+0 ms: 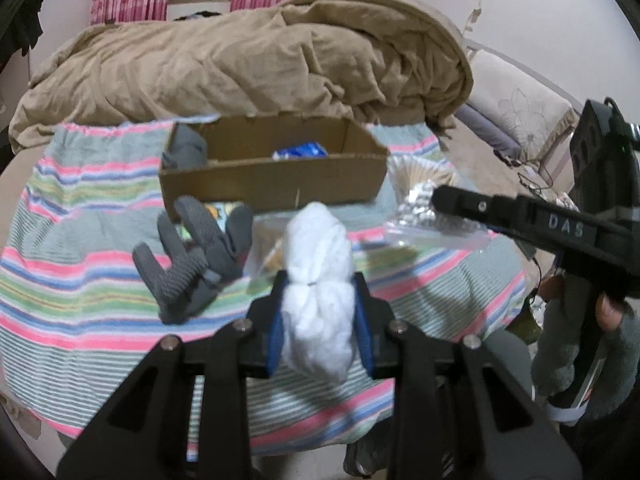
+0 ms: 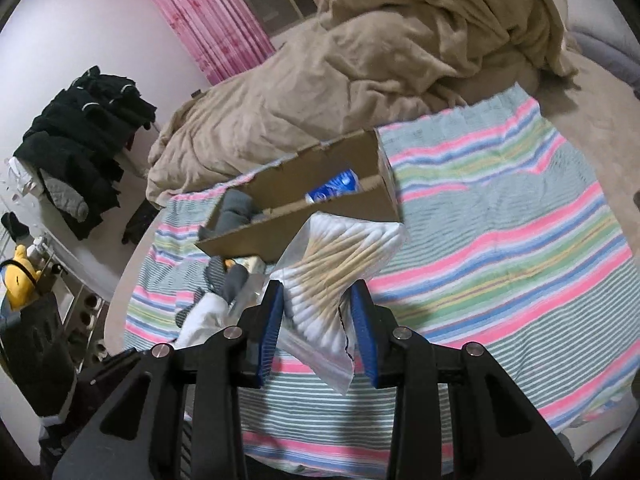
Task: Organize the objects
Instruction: 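Lower the sock bundle into the box with the left tool while the right tool drops the swab bag in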
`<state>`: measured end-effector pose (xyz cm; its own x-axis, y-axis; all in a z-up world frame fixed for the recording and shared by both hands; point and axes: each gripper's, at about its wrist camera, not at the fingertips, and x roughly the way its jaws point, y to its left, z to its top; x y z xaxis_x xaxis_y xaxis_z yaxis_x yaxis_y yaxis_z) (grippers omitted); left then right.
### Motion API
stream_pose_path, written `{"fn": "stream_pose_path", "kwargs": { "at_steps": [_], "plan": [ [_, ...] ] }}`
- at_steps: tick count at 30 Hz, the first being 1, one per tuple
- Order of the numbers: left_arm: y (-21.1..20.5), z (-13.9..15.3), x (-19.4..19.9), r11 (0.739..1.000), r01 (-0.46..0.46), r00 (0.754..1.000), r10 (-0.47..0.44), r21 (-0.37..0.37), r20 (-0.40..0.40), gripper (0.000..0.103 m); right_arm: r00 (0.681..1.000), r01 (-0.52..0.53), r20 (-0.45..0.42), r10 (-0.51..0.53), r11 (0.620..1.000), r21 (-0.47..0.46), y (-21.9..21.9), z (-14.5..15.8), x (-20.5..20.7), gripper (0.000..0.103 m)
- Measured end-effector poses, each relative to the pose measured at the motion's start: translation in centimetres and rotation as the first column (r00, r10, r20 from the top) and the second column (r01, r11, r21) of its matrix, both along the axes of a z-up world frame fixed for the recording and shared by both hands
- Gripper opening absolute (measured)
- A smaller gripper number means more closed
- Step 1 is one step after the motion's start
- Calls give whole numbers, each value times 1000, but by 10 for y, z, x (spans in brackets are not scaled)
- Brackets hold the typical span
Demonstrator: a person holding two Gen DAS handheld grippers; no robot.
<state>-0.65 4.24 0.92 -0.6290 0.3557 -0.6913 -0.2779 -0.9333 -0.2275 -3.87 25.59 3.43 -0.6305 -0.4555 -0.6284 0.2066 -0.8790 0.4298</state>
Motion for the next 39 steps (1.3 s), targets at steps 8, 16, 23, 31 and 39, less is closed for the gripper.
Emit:
{"fn": "stream_pose_path", "kwargs": {
  "at_steps": [8, 16, 23, 31, 39],
  "plan": [
    [-11, 34, -15, 999, -28, 997, 29, 18, -68, 31, 997, -25, -66, 28, 999, 47, -10, 23, -3, 35],
    [-23, 44, -40, 996, -80, 992, 84, 47, -95, 31, 982, -85, -158, 107, 986, 140, -25, 56, -34, 35],
    [-27, 48, -74, 994, -96, 988, 101, 49, -115, 31, 970, -128, -180, 164, 972, 195, -40, 62, -69, 35],
    [-31, 18, -128, 990, -123, 990, 127, 62, -61, 31, 975, -133, -146, 170, 963, 233, -44, 39, -112, 35],
    [-23, -19, -167, 991, -123, 992, 123, 48, 1, 31, 986, -139, -57, 158, 958, 252, -40, -9, -148, 35]
  ]
}}
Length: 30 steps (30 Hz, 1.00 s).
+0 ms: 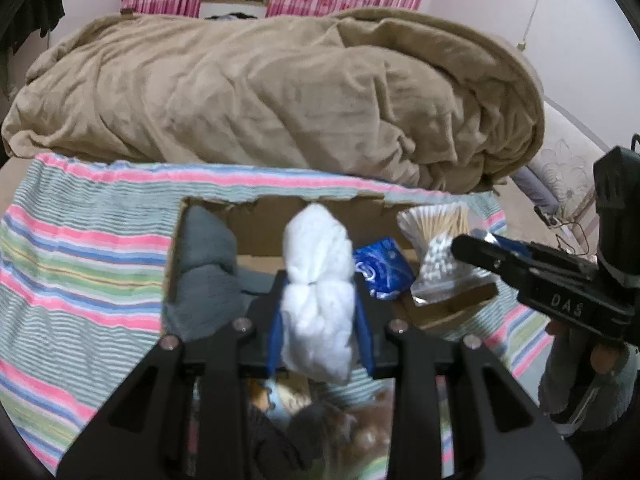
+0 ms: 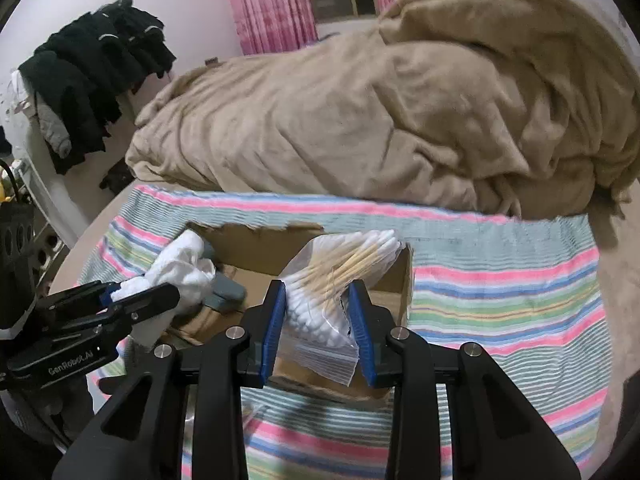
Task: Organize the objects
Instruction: 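Lower the sock bundle into the box with the left tool while the right tool drops the swab bag in, then grasp the grey glove pair with the left tool while the right tool grasps the clear snack bag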
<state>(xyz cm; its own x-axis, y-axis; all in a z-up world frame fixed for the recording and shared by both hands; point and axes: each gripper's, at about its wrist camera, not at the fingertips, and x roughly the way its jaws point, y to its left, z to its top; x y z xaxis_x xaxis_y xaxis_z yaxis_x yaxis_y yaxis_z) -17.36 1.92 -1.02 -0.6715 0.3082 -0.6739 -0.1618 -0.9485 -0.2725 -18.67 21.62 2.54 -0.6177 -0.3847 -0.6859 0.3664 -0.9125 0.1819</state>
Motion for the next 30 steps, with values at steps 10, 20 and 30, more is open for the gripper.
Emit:
{"fn": "stream_pose_path", "kwargs": {
  "at_steps": [10, 20, 30],
  "plan": [
    [12, -14, -22, 999, -5, 998, 8, -37, 69, 38, 999, 21, 39, -21, 1000, 11, 4, -24, -4, 37],
    [-4, 21, 17, 999, -50, 999, 50, -11, -6, 83, 998, 56, -23, -57, 998, -27, 6, 14, 23, 68],
    [-42, 63, 94, 996, -84, 992, 84, 7, -91, 83, 997, 47, -52, -50, 997, -63, -5, 44, 66, 68]
  ]
}}
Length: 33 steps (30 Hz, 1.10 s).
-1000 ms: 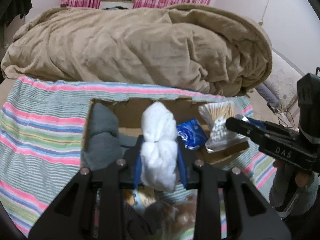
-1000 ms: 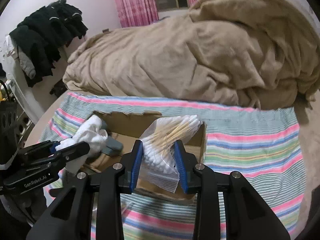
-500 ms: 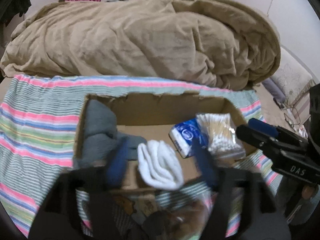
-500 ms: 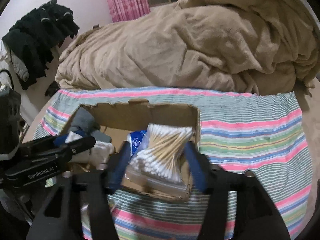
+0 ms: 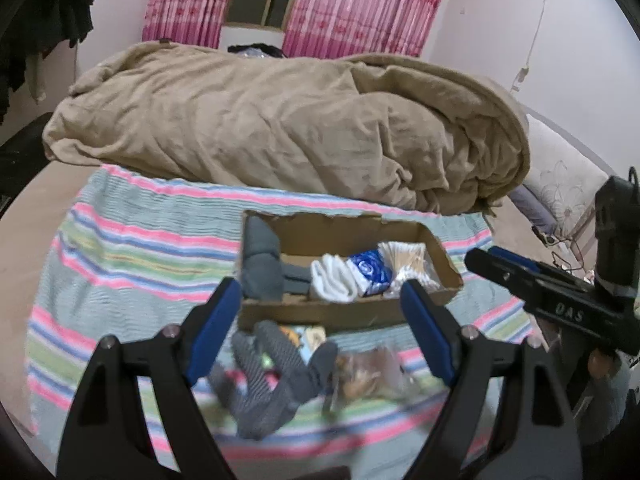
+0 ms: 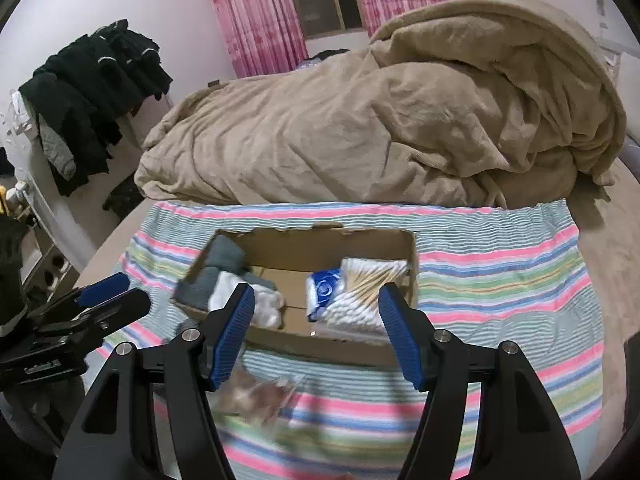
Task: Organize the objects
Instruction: 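Grasp the grey glove pair with the left tool while the right tool grasps the clear snack bag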
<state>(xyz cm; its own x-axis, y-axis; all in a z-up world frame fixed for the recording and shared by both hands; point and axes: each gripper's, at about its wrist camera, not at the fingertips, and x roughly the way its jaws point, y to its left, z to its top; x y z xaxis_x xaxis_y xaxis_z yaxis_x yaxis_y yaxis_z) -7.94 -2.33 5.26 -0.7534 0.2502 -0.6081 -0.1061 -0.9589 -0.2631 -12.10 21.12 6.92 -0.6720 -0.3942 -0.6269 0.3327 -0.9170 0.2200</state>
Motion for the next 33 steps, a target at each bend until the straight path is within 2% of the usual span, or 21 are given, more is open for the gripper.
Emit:
{"fn": "stream_pose_path", "kwargs": {
  "at_steps": [6, 16, 22, 33],
  "plan": [
    [-17, 6, 35, 1000, -18, 1000, 18, -9, -13, 83, 1000, 5, -2, -5, 1000, -21, -2, 9, 25, 68],
    [-34, -31, 62, 999, -35, 997, 35, -6, 65, 83, 999, 28, 47, -26, 998, -51, -2, -4, 59, 68],
    [-33, -53, 61, 1000, -24, 994, 26, -20, 109, 83, 996, 30, 91, -25, 998, -58, -5, -22, 64, 68],
    [-20, -90, 44, 999, -12, 986, 17, -30, 168, 83, 986, 8, 170, 0, 999, -49, -15, -61, 50, 68]
  ]
}}
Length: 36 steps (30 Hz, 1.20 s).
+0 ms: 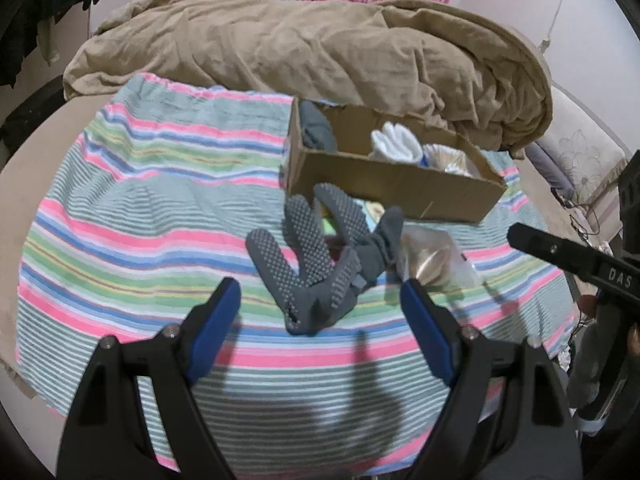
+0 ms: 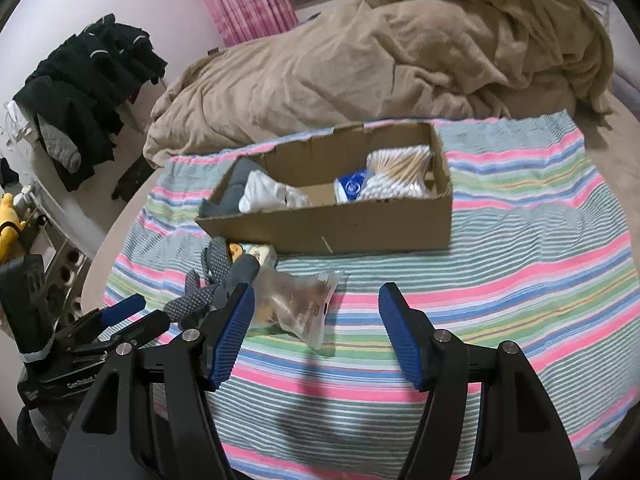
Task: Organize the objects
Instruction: 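Grasp the grey glove pair with the left tool while the right tool grasps the clear snack bag, then lower the gloves into the box with the left tool while the right tool drops the snack bag in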
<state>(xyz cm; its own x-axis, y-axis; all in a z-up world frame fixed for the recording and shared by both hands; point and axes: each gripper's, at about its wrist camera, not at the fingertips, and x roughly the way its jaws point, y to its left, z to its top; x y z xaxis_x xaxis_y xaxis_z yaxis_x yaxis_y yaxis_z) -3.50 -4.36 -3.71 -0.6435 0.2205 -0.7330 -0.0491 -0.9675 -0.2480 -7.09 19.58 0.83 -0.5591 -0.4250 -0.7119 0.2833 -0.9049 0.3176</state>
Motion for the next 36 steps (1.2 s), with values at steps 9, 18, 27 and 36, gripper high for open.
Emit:
{"fn": "stream_pose_path", "kwargs": {
  "at_steps": [9, 18, 27, 36],
  "plan": [
    [9, -24, -17, 1000, 16, 999, -16, -17, 41, 83, 998, -24, 56, 25, 1000, -4, -12, -30, -14, 68],
    [19, -45, -27, 997, 34, 999, -33, -74, 6, 70, 991, -60, 116, 65, 997, -46, -27, -52, -29, 78],
    [23, -42, -20, 995, 66, 998, -67, -69, -16, 39, 985, -83, 145, 89, 995, -49, -38, -59, -28, 53],
    [22, -25, 0, 996, 67, 996, -70, -52, -57, 33, 995, -89, 59, 85, 995, 55, -43, -40, -2, 38]
  ]
}}
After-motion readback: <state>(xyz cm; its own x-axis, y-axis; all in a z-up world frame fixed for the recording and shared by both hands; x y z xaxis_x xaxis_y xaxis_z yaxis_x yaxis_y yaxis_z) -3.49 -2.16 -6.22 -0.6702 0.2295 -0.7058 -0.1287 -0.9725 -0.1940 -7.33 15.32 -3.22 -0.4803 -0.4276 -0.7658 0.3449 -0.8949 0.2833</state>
